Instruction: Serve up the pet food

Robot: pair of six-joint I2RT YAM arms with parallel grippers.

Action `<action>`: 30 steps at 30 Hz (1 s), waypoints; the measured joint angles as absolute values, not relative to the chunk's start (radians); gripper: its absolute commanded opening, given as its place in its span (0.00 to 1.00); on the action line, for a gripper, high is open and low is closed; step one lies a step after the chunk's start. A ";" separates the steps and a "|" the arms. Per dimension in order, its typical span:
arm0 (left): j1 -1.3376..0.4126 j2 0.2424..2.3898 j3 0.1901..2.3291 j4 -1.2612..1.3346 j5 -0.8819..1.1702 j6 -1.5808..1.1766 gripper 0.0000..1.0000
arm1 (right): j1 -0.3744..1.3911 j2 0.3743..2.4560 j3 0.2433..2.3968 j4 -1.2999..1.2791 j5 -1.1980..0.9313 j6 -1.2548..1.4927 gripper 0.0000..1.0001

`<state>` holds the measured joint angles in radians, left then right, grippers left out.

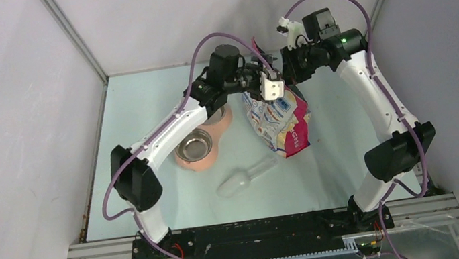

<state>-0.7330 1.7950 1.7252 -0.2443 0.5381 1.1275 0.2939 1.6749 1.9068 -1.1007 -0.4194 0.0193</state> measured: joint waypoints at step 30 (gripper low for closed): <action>-0.738 1.811 1.763 -0.517 0.521 1.485 0.19 | 0.223 1.675 1.899 -1.097 -0.400 0.098 0.00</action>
<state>-0.7376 1.8107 1.7626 -0.5175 0.5205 1.4845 0.2230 1.6749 1.8988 -1.0973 -0.4000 0.0978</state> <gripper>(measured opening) 0.369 0.029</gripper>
